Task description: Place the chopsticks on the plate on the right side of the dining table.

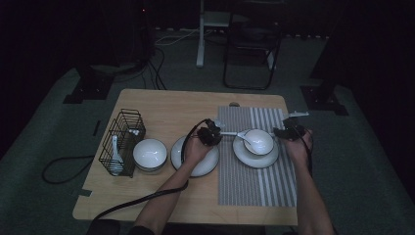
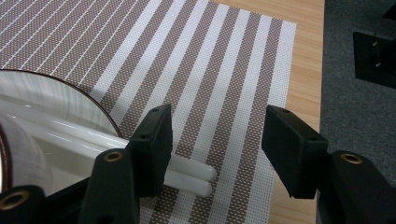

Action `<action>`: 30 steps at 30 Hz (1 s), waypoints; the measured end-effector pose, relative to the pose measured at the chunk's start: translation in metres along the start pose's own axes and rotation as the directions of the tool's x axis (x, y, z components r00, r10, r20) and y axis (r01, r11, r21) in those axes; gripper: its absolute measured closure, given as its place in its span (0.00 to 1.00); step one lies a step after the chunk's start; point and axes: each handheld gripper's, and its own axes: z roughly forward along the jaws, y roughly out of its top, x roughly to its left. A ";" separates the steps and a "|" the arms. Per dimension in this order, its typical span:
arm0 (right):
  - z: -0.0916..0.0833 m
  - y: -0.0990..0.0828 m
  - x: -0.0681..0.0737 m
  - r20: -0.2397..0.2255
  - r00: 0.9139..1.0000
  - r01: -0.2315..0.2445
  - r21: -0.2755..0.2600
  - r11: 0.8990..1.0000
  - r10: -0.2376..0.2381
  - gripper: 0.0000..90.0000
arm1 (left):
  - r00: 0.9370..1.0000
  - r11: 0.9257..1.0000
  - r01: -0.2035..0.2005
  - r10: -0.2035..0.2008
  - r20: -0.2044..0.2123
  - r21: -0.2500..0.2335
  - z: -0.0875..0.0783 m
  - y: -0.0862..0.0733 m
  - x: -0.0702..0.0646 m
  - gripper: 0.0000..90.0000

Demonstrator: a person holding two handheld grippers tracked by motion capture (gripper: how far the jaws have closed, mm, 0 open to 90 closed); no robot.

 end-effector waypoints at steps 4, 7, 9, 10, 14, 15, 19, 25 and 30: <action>0.000 0.000 0.000 0.001 1.000 -0.001 -0.001 1.000 0.001 0.48 | 1.000 1.000 0.003 -0.003 0.002 -0.002 0.000 0.000 0.000 0.87; -0.001 0.000 0.000 0.001 1.000 -0.001 -0.001 1.000 0.001 0.48 | 1.000 1.000 0.005 -0.005 0.002 -0.001 0.000 0.001 0.000 0.87; 0.000 0.000 0.000 0.000 1.000 0.000 -0.002 1.000 0.000 0.48 | 1.000 1.000 0.007 -0.007 0.001 -0.001 0.001 0.001 0.001 0.87; 0.000 0.000 -0.001 0.001 1.000 0.000 -0.001 1.000 0.000 0.48 | 1.000 1.000 0.010 -0.010 0.001 -0.001 0.001 0.001 0.001 0.87; 0.000 0.000 -0.001 0.001 1.000 0.002 0.000 1.000 -0.002 0.48 | 1.000 1.000 0.010 -0.010 -0.001 0.001 0.000 0.001 0.002 0.87; 0.000 0.000 -0.001 0.001 1.000 0.001 -0.001 1.000 -0.001 0.48 | 1.000 1.000 0.009 -0.009 -0.002 0.002 0.000 0.001 0.002 0.87; 0.000 0.000 0.000 0.001 1.000 0.001 0.000 1.000 -0.001 0.48 | 1.000 1.000 0.009 -0.009 -0.005 0.001 -0.001 0.001 0.002 0.86; -0.001 0.000 0.000 0.003 1.000 0.002 0.001 1.000 -0.002 0.48 | 1.000 1.000 0.009 -0.009 -0.007 0.001 -0.002 0.000 0.002 0.85; -0.003 0.000 0.000 0.001 1.000 -0.002 -0.014 1.000 0.002 0.48 | 1.000 1.000 0.013 -0.013 -0.009 0.003 -0.002 -0.001 0.003 0.85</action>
